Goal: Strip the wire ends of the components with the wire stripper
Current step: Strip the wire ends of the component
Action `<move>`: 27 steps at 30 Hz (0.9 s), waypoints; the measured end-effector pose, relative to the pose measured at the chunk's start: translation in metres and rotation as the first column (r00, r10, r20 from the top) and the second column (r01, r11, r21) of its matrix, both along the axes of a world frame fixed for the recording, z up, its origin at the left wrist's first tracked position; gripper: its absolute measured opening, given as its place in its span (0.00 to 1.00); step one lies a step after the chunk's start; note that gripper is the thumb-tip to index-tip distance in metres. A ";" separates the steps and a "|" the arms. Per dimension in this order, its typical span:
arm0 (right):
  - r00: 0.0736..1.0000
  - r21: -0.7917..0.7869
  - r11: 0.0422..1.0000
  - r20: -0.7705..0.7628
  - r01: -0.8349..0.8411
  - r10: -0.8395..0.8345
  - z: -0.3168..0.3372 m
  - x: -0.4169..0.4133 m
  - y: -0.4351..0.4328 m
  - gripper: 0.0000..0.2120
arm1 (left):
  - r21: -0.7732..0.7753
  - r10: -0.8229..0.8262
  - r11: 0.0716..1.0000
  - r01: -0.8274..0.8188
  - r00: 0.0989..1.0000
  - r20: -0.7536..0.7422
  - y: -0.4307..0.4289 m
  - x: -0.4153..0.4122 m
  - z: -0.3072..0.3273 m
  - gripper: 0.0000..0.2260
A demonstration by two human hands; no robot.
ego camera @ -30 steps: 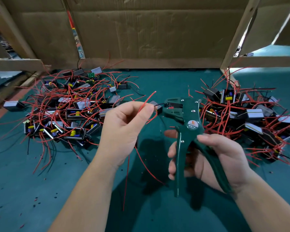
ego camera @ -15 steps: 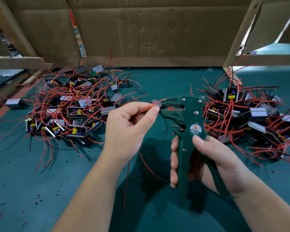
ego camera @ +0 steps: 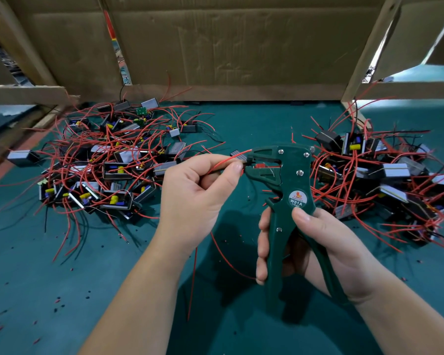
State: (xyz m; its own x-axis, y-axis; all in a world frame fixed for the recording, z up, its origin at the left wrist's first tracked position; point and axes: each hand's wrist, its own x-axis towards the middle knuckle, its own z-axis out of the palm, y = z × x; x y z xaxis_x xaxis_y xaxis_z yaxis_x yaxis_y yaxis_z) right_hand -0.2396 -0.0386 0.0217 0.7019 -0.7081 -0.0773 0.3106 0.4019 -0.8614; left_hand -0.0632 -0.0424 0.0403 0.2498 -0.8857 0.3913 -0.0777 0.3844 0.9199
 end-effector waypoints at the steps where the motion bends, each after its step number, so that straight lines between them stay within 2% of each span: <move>1: 1.000 -0.001 1.000 -0.010 0.012 -0.012 0.000 0.000 0.000 0.23 | 0.003 -0.001 1.000 0.001 1.000 -0.002 0.000 0.000 0.000 0.06; 12: 0.998 -0.015 0.999 -0.044 0.047 -0.047 0.001 0.002 0.001 0.26 | 0.001 -0.008 1.000 0.008 1.000 0.004 0.000 0.000 -0.001 0.11; 19: 0.997 -0.026 0.999 -0.061 0.048 -0.049 -0.001 0.001 0.001 0.27 | -0.011 -0.016 1.000 0.016 1.000 0.012 0.000 0.001 -0.001 0.06; 27: 0.989 -0.021 0.995 -0.111 0.099 -0.100 -0.003 0.005 0.001 0.30 | -0.027 0.007 1.000 -0.004 0.993 0.119 -0.002 0.002 -0.003 0.05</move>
State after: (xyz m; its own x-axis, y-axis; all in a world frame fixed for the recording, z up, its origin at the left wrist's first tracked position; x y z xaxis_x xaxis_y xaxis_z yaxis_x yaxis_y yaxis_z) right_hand -0.2347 -0.0372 0.0187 0.6155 -0.7756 -0.1399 0.2500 0.3604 -0.8987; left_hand -0.0611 -0.0446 0.0370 0.2051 -0.8732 0.4421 -0.1885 0.4080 0.8933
